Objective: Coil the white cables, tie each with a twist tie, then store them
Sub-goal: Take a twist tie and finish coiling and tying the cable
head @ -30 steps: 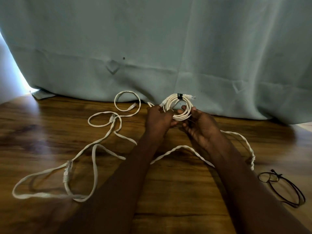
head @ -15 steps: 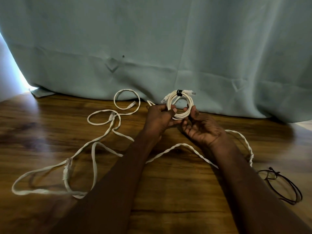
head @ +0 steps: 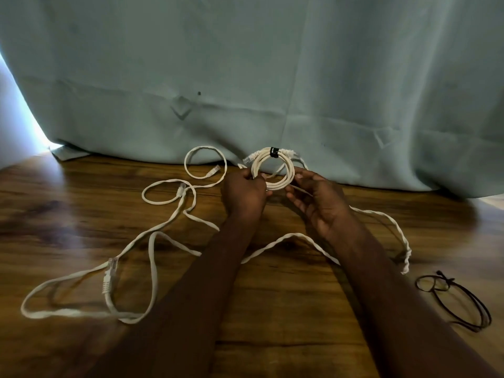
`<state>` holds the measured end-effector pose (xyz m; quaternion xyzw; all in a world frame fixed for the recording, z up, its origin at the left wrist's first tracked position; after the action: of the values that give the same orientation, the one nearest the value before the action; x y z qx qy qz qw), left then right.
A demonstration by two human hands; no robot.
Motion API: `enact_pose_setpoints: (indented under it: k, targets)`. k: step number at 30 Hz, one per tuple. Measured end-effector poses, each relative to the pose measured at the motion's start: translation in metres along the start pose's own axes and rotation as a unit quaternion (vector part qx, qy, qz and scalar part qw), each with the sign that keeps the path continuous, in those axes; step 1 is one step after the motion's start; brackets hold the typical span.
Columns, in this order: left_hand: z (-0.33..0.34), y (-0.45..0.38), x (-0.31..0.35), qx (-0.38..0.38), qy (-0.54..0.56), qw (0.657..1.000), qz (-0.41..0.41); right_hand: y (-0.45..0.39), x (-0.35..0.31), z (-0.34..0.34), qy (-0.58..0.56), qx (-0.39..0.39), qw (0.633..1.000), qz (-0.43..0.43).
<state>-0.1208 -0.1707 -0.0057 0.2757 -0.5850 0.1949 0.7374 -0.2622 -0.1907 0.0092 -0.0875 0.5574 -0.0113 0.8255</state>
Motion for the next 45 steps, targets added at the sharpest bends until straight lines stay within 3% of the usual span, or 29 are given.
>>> enact_pose_setpoints:
  k: [3, 5, 9, 13, 18, 24, 27, 29, 31, 34, 36, 38, 41, 43, 45]
  targets:
    - [-0.002, 0.001, 0.002, 0.02, 0.024, 0.999, 0.007, 0.006, -0.002, 0.007, 0.031, -0.007, 0.998, -0.05]
    - [-0.002, 0.002, 0.003, 0.018, 0.033, 0.999, 0.004, 0.007, -0.001, 0.008, 0.123, -0.001, 0.988, -0.098]
    - [0.001, 0.007, 0.005, -0.013, 0.053, 0.998, -0.027, 0.003, 0.002, 0.001, 0.216, 0.056, 0.965, -0.138]
    - [0.005, 0.014, 0.005, -0.063, 0.068, 0.995, -0.048, 0.001, -0.002, -0.007, 0.188, 0.095, 0.972, -0.108]
    - [0.001, 0.007, 0.003, -0.124, 0.134, 0.979, -0.093, 0.005, -0.012, -0.004, 0.155, 0.056, 0.981, -0.1]
    - [0.011, 0.005, -0.003, -0.144, 0.043, 0.987, -0.049, 0.02, -0.021, 0.002, 0.092, 0.051, 0.987, -0.125]
    - [0.012, 0.012, 0.002, -0.102, -0.032, 0.994, -0.007, 0.029, -0.031, -0.005, 0.089, 0.089, 0.978, -0.164]
    - [0.009, 0.02, 0.007, -0.091, -0.042, 0.995, 0.022, 0.04, -0.04, -0.01, 0.158, 0.106, 0.954, -0.233]
    - [0.008, 0.03, 0.015, -0.129, -0.015, 0.992, 0.003, 0.059, -0.052, -0.014, 0.259, 0.107, 0.906, -0.319]
    - [0.007, 0.053, 0.034, -0.278, -0.006, 0.956, -0.09, 0.099, -0.071, -0.018, 0.451, 0.056, 0.774, -0.441]
    - [0.002, 0.074, 0.042, -0.367, -0.037, 0.923, -0.108, 0.125, -0.078, -0.022, 0.553, 0.005, 0.689, -0.469]
    - [-0.012, 0.094, 0.042, -0.4, -0.075, 0.909, -0.089, 0.153, -0.081, -0.028, 0.604, -0.036, 0.645, -0.467]
    - [-0.043, 0.114, 0.029, -0.415, -0.132, 0.897, -0.068, 0.194, -0.077, -0.04, 0.599, -0.108, 0.657, -0.445]
    - [-0.063, 0.125, 0.016, -0.429, -0.203, 0.878, -0.059, 0.215, -0.074, -0.048, 0.562, -0.147, 0.698, -0.419]
    - [-0.079, 0.136, 0.009, -0.414, -0.286, 0.864, -0.022, 0.226, -0.074, -0.057, 0.516, -0.121, 0.753, -0.389]
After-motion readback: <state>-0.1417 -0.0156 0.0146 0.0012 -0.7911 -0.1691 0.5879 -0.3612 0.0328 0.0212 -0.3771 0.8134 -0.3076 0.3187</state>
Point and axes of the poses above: each hand's wrist, its own y-axis away from the middle knuckle, its own z-axis out of the palm, x = y × z, the point moved 2 cm from there along -y, towards the middle knuckle, and after that the axes turned 14 degrees about -z, right-handed, at the moved point
